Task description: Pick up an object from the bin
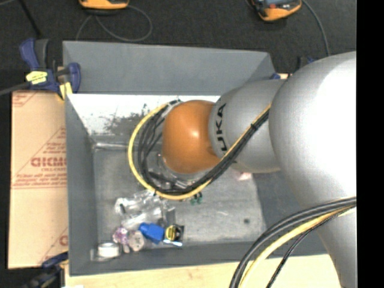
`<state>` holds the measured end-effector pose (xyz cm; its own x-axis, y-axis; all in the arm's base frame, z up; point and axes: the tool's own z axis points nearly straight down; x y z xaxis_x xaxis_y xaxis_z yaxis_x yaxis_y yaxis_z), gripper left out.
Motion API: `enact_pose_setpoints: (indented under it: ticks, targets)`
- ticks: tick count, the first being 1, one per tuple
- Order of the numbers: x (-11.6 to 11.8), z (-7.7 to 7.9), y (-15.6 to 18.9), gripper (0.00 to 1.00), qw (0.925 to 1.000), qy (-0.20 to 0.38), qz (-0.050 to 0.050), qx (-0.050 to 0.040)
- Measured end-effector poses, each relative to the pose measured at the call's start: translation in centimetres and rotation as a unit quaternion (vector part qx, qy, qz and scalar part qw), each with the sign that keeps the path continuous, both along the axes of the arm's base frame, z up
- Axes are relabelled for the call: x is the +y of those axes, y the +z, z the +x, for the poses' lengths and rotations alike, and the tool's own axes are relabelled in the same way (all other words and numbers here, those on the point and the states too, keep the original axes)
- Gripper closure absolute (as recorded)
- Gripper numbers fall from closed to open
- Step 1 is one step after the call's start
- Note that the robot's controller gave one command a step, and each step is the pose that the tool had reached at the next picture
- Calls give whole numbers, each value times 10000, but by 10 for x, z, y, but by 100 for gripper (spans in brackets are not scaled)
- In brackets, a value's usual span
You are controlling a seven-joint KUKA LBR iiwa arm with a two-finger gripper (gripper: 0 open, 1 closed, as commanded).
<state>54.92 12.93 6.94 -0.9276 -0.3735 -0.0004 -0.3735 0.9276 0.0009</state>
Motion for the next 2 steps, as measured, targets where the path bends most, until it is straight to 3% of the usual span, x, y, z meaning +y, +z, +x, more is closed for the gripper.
enact_pose_setpoints:
  ticks: [1, 2]
  targets:
    - [0, 1, 1, 0, 10000, -4, 7, -9]
    - [0, 1, 1, 100, 10000, -13, 13, -17]
